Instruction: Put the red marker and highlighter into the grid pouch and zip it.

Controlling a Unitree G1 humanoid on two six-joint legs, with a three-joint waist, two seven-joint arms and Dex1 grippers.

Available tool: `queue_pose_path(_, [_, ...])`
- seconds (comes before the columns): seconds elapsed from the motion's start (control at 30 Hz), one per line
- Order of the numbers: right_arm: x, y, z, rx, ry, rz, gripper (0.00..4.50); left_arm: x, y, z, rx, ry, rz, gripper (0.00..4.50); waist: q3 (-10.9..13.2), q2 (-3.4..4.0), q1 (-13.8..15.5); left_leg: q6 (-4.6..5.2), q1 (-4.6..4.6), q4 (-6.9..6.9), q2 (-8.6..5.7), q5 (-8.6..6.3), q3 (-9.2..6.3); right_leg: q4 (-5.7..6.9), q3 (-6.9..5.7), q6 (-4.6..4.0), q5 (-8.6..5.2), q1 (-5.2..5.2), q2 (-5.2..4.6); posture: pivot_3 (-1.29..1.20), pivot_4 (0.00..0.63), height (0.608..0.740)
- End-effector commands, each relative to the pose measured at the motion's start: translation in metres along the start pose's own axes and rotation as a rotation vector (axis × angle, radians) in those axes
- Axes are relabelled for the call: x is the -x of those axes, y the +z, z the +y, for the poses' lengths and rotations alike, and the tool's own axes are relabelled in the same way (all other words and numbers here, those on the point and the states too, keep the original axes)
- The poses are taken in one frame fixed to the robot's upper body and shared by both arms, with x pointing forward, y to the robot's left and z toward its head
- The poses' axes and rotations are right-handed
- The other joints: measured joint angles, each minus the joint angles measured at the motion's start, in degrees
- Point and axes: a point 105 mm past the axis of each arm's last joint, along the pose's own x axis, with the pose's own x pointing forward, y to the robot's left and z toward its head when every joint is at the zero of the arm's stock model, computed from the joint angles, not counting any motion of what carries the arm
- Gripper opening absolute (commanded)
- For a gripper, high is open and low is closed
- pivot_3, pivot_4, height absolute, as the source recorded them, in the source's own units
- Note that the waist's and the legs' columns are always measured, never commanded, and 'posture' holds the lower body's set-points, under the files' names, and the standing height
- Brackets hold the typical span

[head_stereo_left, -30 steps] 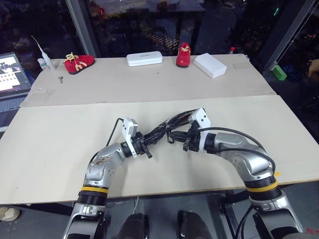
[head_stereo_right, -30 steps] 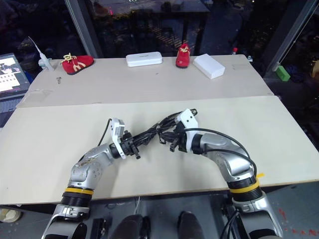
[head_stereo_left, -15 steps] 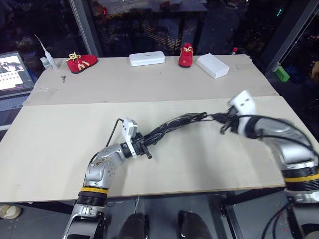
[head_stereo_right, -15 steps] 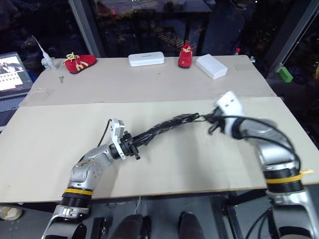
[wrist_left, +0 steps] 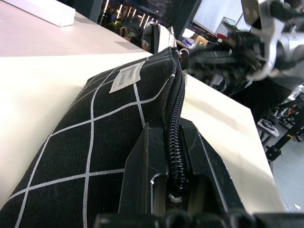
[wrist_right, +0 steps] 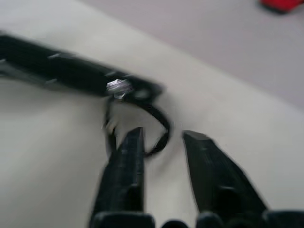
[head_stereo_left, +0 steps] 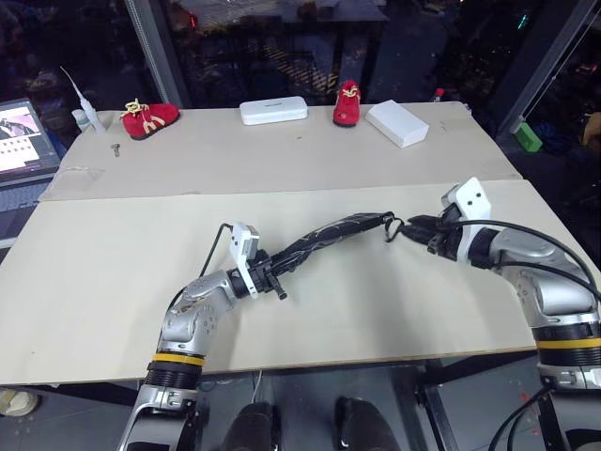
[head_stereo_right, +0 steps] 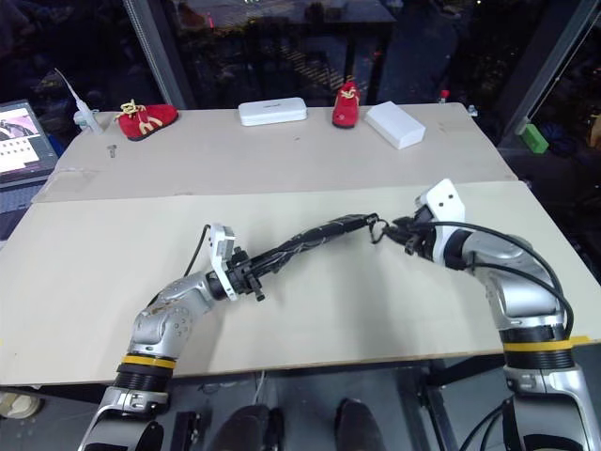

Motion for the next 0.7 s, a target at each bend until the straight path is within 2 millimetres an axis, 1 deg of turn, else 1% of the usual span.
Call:
queue_pose_path(0.03, [0.01, 0.018, -0.008, 0.003, -0.035, -0.047, 3.15, -0.002, 0.01, -0.005, -0.03, -0.022, -0.031, 0.0, 0.0, 0.0, 0.14, 0.0, 0.01, 0.0, -0.02, 0.0, 0.0, 0.0, 0.01, 0.0, 0.0, 0.0, -0.02, 0.0, 0.15, 0.74])
queue_pose_path(0.07, [0.014, 0.017, -0.011, -0.006, -0.042, -0.036, 3.45, -0.002, 0.01, -0.005, -0.03, -0.023, -0.03, 0.0, 0.0, 0.0, 0.17, 0.0, 0.02, 0.0, -0.02, 0.0, 0.0, 0.0, 0.0, 0.0, 0.0, 0.02, -0.02, 0.0, 0.15, 0.74])
queue_pose_path(0.1, [0.022, 0.017, -0.02, -0.016, -0.072, -0.028, 3.83, -0.002, 0.009, -0.005, -0.031, -0.027, -0.027, 0.0, 0.0, 0.0, 0.21, 0.0, 0.02, 0.0, -0.03, 0.0, 0.0, 0.0, 0.0, 0.0, 0.0, 0.01, -0.02, 0.0, 0.15, 0.74])
queue_pose_path(0.13, [0.035, 0.02, -0.028, -0.043, -0.08, -0.042, 4.19, -0.003, 0.008, -0.006, -0.036, -0.034, -0.02, 0.0, 0.0, 0.0, 0.22, 0.0, 0.01, 0.0, -0.03, 0.0, 0.01, 0.0, 0.0, 0.0, 0.0, 0.0, -0.02, 0.0, 0.15, 0.74])
queue_pose_path(0.17, [0.044, 0.024, -0.033, -0.061, -0.082, -0.056, 4.19, -0.003, 0.008, -0.006, -0.041, -0.039, -0.015, 0.0, 0.0, 0.0, 0.29, 0.0, 0.01, 0.0, -0.03, 0.0, 0.01, 0.0, 0.0, 0.0, 0.0, 0.0, -0.02, 0.0, 0.15, 0.74])
queue_pose_path(0.2, [0.054, 0.027, -0.032, -0.083, -0.054, -0.068, 4.19, -0.003, 0.007, -0.007, -0.05, -0.046, -0.006, 0.0, 0.0, 0.0, 0.48, 0.0, -0.02, 0.0, -0.04, 0.0, 0.0, -0.01, -0.01, 0.0, 0.0, -0.02, -0.02, 0.0, 0.15, 0.74])
queue_pose_path(0.23, [0.062, 0.03, -0.026, -0.096, -0.004, -0.076, 4.19, -0.003, 0.006, -0.007, -0.059, -0.054, 0.001, 0.0, 0.0, 0.0, 0.61, 0.0, -0.05, 0.0, -0.07, 0.0, -0.01, -0.02, -0.05, 0.0, 0.0, -0.02, -0.04, 0.0, 0.15, 0.74])
queue_pose_path(0.3, [0.079, 0.033, -0.006, -0.091, 0.111, -0.087, 4.19, -0.003, 0.003, -0.01, -0.094, -0.082, 0.024, 0.0, 0.0, 0.0, 0.81, 0.02, -0.07, -0.01, -0.07, -0.01, -0.03, -0.06, -0.06, 0.01, -0.01, 0.0, -0.04, 0.0, 0.15, 0.74])
queue_pose_path(0.4, [0.096, 0.024, 0.016, -0.093, 0.198, -0.058, 4.19, -0.003, -0.002, -0.016, -0.17, -0.146, 0.067, 0.0, 0.0, 0.0, 0.63, 0.12, -0.04, -0.01, 0.03, -0.07, -0.09, -0.08, -0.07, 0.03, -0.02, 0.07, 0.05, 0.0, 0.15, 0.74])
queue_pose_path(0.47, [0.101, 0.011, 0.025, -0.103, 0.217, -0.016, 4.19, -0.002, -0.009, -0.021, -0.242, -0.204, 0.117, 0.0, 0.0, 0.0, 0.4, 0.12, -0.01, -0.01, 0.04, -0.07, -0.06, -0.04, -0.01, 0.03, -0.03, 0.07, 0.02, 0.0, 0.15, 0.74])
queue_pose_path(0.53, [0.103, -0.002, 0.029, -0.118, 0.209, 0.016, 4.19, 0.0, -0.013, -0.024, -0.289, -0.26, 0.154, 0.0, -0.01, 0.02, 0.23, 0.12, 0.02, 0.01, 0.01, -0.07, -0.01, -0.03, 0.06, 0.03, -0.03, 0.08, 0.0, 0.0, 0.15, 0.74])
queue_pose_path(0.63, [0.101, -0.017, 0.033, -0.147, 0.184, 0.036, 4.19, 0.001, -0.018, -0.024, -0.336, -0.315, 0.191, 0.0, -0.02, 0.03, 0.19, 0.12, 0.09, 0.08, 0.01, -0.07, 0.08, -0.03, 0.15, 0.05, -0.05, 0.13, 0.01, 0.0, 0.15, 0.74])
queue_pose_path(0.7, [0.096, -0.026, 0.036, -0.158, 0.171, 0.052, 4.19, 0.004, -0.025, -0.02, -0.38, -0.336, 0.237, 0.0, -0.02, 0.04, 0.22, 0.11, 0.09, 0.1, 0.04, -0.07, 0.09, -0.04, 0.14, 0.07, -0.07, 0.13, 0.06, 0.0, 0.15, 0.74])
